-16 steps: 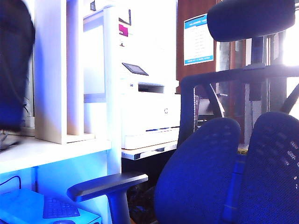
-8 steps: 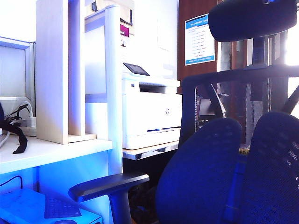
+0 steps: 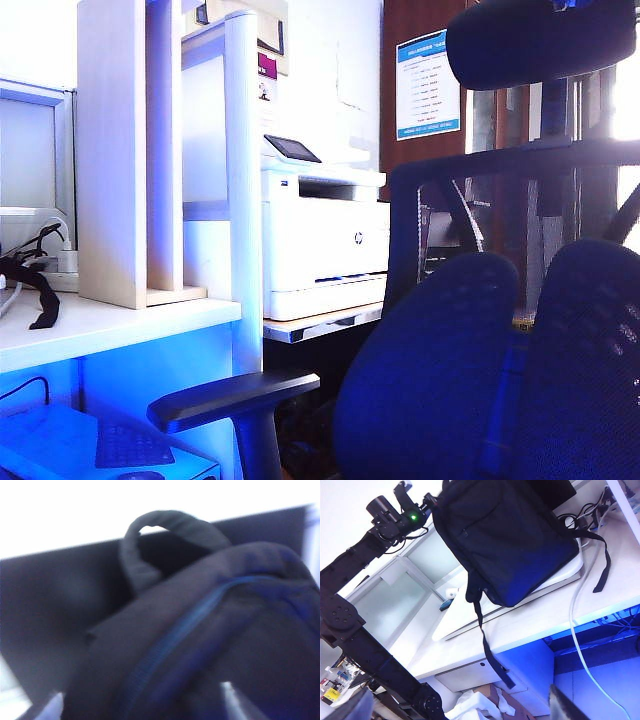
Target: Grab the backpack from the chair and place it on the desk.
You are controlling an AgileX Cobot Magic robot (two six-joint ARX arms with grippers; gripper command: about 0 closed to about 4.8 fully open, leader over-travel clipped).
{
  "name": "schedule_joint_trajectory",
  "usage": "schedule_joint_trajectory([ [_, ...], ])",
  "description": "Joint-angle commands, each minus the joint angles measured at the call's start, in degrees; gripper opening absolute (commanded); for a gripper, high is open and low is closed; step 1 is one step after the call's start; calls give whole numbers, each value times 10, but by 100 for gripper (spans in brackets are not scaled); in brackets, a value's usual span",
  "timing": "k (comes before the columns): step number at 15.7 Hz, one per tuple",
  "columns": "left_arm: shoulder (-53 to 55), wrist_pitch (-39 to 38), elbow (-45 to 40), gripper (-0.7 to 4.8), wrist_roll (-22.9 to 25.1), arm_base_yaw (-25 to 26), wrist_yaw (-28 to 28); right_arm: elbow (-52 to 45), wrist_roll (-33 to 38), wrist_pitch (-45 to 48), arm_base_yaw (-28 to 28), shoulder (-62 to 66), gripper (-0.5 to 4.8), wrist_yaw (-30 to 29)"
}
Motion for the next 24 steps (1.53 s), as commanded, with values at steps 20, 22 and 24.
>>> schedule_joint_trajectory([
  [20,-253,-221,13,396,-46,-315,239,2,-184,-7,-140,-31,479,140],
  [22,-316,-231,-21,394,-49,-318,235,2,-204,-42,-178,-61,479,158],
  [24,-390,-232,-87,394,-52,-332,216,2,-257,-105,-189,-89,479,180],
])
